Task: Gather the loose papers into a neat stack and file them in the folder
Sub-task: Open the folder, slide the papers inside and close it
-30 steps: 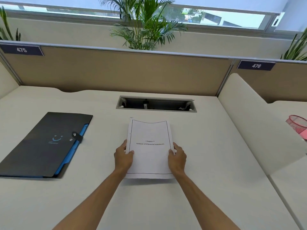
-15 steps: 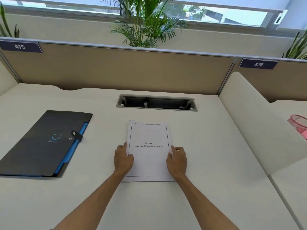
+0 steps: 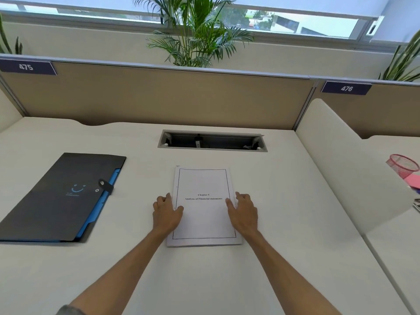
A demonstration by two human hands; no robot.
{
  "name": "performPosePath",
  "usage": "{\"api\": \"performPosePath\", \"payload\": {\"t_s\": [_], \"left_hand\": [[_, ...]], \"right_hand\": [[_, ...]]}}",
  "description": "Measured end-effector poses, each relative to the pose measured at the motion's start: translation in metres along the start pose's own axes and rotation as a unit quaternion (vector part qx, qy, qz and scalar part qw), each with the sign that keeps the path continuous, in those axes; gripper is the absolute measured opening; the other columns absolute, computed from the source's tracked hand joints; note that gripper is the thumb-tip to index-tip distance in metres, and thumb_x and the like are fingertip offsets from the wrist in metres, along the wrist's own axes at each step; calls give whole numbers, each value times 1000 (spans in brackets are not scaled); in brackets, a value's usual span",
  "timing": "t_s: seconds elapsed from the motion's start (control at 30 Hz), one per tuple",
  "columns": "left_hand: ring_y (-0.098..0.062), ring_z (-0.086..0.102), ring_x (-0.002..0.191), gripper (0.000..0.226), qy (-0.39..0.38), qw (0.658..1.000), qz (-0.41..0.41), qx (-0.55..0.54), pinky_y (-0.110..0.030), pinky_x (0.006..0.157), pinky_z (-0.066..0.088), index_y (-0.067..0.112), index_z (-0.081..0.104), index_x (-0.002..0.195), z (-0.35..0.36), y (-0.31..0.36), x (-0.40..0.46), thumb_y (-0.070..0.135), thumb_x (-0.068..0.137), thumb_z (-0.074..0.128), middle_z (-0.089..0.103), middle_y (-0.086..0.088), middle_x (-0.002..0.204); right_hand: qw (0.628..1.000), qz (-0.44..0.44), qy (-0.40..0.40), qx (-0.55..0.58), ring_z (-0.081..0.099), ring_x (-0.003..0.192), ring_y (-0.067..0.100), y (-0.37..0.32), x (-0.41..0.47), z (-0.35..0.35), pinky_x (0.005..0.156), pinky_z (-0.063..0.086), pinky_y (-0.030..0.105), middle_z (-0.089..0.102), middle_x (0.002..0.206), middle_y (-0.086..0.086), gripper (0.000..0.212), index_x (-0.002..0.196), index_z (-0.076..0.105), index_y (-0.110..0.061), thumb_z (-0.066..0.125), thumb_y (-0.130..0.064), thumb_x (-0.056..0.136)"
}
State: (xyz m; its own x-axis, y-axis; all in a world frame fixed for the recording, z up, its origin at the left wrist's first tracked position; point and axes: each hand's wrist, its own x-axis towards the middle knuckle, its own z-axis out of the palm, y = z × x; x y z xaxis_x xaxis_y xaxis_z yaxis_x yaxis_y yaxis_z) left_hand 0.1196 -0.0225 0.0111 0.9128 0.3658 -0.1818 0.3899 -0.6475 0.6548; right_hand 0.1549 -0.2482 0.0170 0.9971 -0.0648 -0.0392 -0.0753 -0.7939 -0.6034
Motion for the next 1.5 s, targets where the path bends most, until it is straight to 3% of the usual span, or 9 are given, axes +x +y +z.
{"api": "performPosePath", "payload": {"t_s": [0.3, 0.47, 0.67, 1.0, 1.13, 1.33, 1.5], "left_hand": [[-32, 34, 128, 68, 37, 999, 31, 21, -43, 100, 36, 6, 27, 147, -21, -8, -4, 27, 90, 57, 38, -15, 138], [-30, 37, 130, 68, 62, 997, 38, 2, -45, 105, 37, 9, 28, 148, -48, -21, 0, 26, 90, 58, 38, -15, 142], [-32, 40, 129, 64, 93, 995, 44, -9, -47, 106, 38, 9, 31, 147, -82, -37, 5, 25, 91, 59, 41, -16, 140], [-31, 38, 129, 63, 135, 989, 55, -4, -49, 106, 33, 9, 36, 145, -137, -75, 11, 22, 88, 62, 45, -13, 134], [-31, 46, 120, 62, 153, 987, 54, -11, -48, 102, 38, 9, 38, 143, -162, -95, 15, 21, 88, 63, 47, -13, 129], [-33, 44, 125, 63, 169, 985, 19, 33, -54, 102, 36, 10, 39, 143, -201, -137, 24, 24, 87, 63, 46, -14, 136], [-38, 41, 130, 67, 171, 980, -77, 60, -59, 103, 32, 11, 39, 143, -236, -176, 36, 33, 86, 64, 42, -19, 142]], "right_hand": [[997, -58, -5, 53, 53, 127, 20, -41, -3, 5, 110, 34, 44, 50, 142, 2, 54, 141, 49, -14, 51, -44, 97], [991, -77, -15, 106, 57, 119, 17, -72, -13, 20, 104, 44, 45, 53, 138, 0, 51, 139, 51, -16, 55, -42, 95], [982, -93, -14, 163, 56, 101, 4, -114, -34, 48, 92, 52, 32, 58, 131, -3, 46, 135, 55, -18, 58, -39, 94], [974, -131, -31, 183, 60, 104, 8, -182, -59, 89, 91, 51, 29, 60, 129, -4, 46, 135, 55, -18, 60, -38, 94], [970, -141, -48, 192, 60, 108, 10, -208, -66, 107, 91, 51, 27, 59, 133, -2, 47, 137, 53, -19, 60, -37, 94], [969, -137, -80, 190, 59, 110, 10, -233, -76, 132, 93, 51, 27, 58, 134, -2, 48, 137, 52, -21, 60, -38, 94], [962, -105, -143, 209, 60, 113, 14, -245, -91, 156, 96, 50, 30, 60, 133, 1, 53, 141, 47, -22, 62, -38, 93]]}}
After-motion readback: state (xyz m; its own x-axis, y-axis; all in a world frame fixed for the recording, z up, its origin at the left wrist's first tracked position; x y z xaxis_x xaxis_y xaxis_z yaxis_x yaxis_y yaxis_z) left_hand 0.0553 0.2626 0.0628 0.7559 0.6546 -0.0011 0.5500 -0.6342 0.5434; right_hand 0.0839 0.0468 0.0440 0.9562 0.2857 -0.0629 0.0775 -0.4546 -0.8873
